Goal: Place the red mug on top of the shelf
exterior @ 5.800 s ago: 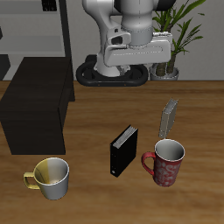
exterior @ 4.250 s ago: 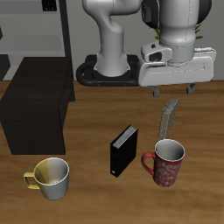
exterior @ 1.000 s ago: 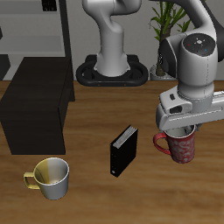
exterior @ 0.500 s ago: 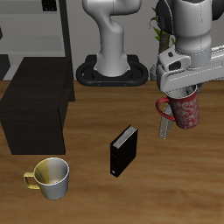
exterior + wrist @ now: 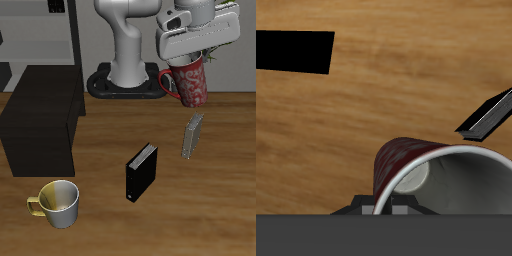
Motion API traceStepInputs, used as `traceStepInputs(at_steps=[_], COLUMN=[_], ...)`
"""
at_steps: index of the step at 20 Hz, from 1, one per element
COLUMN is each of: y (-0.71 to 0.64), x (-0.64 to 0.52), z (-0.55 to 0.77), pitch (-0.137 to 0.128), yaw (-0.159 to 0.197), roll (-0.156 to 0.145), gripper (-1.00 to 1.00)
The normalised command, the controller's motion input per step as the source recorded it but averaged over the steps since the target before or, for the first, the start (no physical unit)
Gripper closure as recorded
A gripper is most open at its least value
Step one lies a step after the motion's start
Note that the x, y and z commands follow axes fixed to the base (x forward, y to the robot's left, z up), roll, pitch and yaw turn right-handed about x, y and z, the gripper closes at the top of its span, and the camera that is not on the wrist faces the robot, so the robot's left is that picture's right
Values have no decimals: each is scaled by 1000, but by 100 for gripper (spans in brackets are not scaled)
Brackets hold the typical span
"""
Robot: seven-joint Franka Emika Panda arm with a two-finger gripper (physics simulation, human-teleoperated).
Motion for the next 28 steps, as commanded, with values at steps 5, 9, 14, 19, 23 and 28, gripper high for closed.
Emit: traceStepInputs(at_steps=[5,9,14,19,23,28], y=[-577,-718,-807,-702,-1087,-643], x=[-205,-175,-36,45,94,104], z=[365,350,160,31,-37,-106], pitch=[-27,-55,-11,22,32,44], yaw=[28,18,-54,-55,-11,-48], roll=[-57,-85,-48,-49,-55,-52], gripper=[100,100,100,100,100,100])
